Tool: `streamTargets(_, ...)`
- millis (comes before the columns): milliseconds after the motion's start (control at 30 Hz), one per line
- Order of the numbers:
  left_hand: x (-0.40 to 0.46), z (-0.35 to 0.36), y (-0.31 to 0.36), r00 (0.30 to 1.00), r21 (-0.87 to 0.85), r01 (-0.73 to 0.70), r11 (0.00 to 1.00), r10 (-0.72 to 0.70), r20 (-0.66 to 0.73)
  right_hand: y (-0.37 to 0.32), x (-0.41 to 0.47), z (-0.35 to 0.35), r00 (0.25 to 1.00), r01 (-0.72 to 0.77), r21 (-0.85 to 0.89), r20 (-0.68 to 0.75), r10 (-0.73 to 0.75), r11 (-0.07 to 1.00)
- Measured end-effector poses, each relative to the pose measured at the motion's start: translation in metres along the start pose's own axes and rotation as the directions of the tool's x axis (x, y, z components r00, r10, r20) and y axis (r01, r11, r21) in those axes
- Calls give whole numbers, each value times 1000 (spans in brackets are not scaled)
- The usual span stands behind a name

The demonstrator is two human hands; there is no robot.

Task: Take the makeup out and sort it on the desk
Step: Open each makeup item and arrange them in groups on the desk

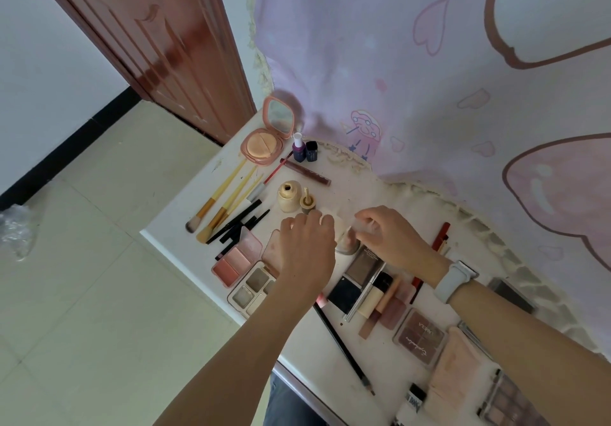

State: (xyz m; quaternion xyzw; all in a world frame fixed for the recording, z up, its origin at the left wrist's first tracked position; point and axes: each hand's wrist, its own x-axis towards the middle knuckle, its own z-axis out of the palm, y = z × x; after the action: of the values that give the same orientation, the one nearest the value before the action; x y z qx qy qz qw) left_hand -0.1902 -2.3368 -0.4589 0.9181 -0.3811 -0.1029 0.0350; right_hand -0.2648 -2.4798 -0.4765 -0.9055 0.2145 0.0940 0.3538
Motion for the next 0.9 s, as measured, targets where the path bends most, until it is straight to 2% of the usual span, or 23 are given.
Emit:
streamTargets(33,-4,-2,-1,1000,-34,2,999,-3,-18,0,-8,-1,989,114,-82,-80,-121,990)
streamTargets(100,-16,-9,-2,997,-130,15,991,-25,-77,-1,-25,-3,908,355,-242,-141,-395,903)
streamTargets(167,-32,-16,-1,987,-226,21,974,-57,-154,-3,-41,2,849,486,-344,-33,-528,803)
streamTargets(267,-56,-15,-2,959,-329,47,943,-135,-251,-7,-52,17,831,555,-460,270,-487,693)
streamTargets(333,-70,-14,-5,945,-387,86,918,-199,-261,-11,-52,27,816,578,-534,396,-421,617)
streamTargets(467,-89,-10,-20,932,-486,173,857,-303,-201,-18,-48,37,808,587,-636,425,-408,501)
streamTargets(567,-94,-11,-31,933,-541,185,820,-319,-165,-30,-47,32,795,597,-706,458,-399,380)
streamTargets(633,-96,-13,-36,942,-587,177,790,-309,-132,-38,-50,29,800,572,-749,419,-430,333)
streamTargets(700,-98,-16,-40,950,-635,167,754,-296,-101,-41,-54,24,809,541,-768,363,-462,344)
streamTargets(767,-100,-19,-43,959,-686,164,709,-276,-56,-42,-58,18,838,484,-774,276,-470,409)
streamTargets(833,-100,-20,-43,973,-720,147,678,-228,-16,-43,-61,12,895,403,-679,154,-418,613)
streamTargets(900,-101,-22,-40,985,-767,147,624,-166,53,-54,-66,3,973,211,-361,-15,-232,908)
